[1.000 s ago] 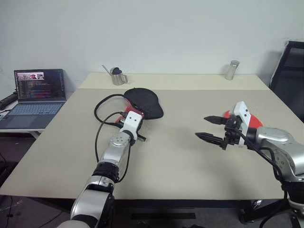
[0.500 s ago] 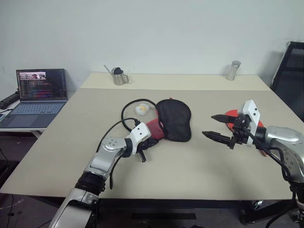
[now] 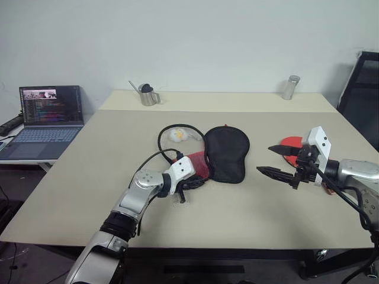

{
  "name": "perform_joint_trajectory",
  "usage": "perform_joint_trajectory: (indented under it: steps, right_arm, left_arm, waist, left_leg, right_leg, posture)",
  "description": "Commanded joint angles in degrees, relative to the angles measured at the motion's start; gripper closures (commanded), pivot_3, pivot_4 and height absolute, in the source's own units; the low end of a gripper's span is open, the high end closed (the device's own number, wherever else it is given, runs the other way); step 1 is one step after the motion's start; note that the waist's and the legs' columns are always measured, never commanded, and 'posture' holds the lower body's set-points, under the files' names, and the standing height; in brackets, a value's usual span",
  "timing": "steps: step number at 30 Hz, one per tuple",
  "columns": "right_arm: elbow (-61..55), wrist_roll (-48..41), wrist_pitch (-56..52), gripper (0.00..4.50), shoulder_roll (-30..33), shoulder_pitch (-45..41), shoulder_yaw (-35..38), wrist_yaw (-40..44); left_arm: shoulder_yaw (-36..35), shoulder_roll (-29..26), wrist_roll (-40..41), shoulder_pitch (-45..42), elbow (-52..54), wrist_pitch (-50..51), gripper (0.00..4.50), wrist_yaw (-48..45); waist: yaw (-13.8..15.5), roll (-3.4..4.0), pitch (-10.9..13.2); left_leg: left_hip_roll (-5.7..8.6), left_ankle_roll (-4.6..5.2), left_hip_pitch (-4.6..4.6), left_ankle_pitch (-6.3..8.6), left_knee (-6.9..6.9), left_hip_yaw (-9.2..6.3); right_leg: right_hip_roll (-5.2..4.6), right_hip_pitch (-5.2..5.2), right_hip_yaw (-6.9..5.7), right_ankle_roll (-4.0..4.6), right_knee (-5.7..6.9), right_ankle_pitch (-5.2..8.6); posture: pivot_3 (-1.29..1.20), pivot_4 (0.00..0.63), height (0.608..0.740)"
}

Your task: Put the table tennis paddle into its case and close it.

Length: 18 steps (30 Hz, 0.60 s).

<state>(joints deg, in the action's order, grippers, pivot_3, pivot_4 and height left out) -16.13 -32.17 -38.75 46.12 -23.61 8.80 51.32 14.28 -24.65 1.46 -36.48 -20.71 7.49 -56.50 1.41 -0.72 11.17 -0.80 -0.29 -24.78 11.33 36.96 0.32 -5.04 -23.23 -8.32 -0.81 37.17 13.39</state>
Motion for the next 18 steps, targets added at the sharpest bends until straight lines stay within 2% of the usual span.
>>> perform_joint_trajectory:
  steps: [1, 6, 7, 10, 18]
  right_arm:
    - [-1.42, -0.98, 0.15, 0.0, 0.56, -0.47, 1.27, 0.18]
    - [0.17, -0.54, 1.0, 0.0, 0.06, -1.4, 0.43, 0.48]
    - [0.59, -0.52, 1.11, 0.0, -0.24, -1.72, 0.29, 0.35]
    - [2.19, -0.17, 0.31, 0.0, -2.23, -3.72, -0.69, -1.91]
    - [7.28, 2.86, -11.73, 0.0, -8.09, -9.34, -4.74, -14.1]
  left_arm:
    - [-1.92, -1.94, 2.22, 0.5, 4.72, 0.87, 2.04, -2.13]
    - [-2.62, -5.35, 2.56, 2.74, 9.68, 1.31, 0.2, -2.97]
    - [-2.76, -6.15, 2.44, 3.3, 10.87, 0.89, 0.01, -2.99]
    - [-5.2, -9.08, 5.16, 5.17, 15.55, 2.73, 0.01, -4.15]
    - [-20.94, -12.91, 25.25, 8.38, 25.48, 20.66, 0.01, -4.46]
  waist:
    - [-0.02, 0.0, 0.0]
    - [-0.09, 0.0, 0.0]
    - [-0.1, 0.01, 0.0]
    - [-0.18, 0.01, 0.0]
    - [-0.22, 0.02, 0.01]
  left_leg:
    - [0.0, 0.0, 0.0, 0.0, 0.0, 0.0]
    - [-0.02, 0.0, 0.01, 0.0, 0.0, -0.02]
    - [-0.02, 0.0, 0.01, 0.0, 0.0, -0.02]
    - [-0.02, 0.0, 0.01, 0.0, 0.0, -0.02]
    - [-0.03, 0.0, 0.01, 0.0, -0.01, -0.05]
  right_leg:
    - [0.0, 0.0, 0.0, 0.0, 0.0, 0.0]
    - [0.01, 0.0, 0.01, 0.0, 0.01, 0.0]
    - [0.01, 0.0, 0.01, 0.0, 0.01, 0.0]
    - [0.0, 0.0, 0.02, 0.0, 0.0, 0.0]
    - [0.01, -0.02, 0.04, 0.01, 0.01, 0.01]
  posture:
    - [0.0, 0.15, 0.74]
    - [0.0, 0.15, 0.74]
    - [0.0, 0.15, 0.74]
    - [0.0, 0.15, 0.74]
    - [0.0, 0.15, 0.74]
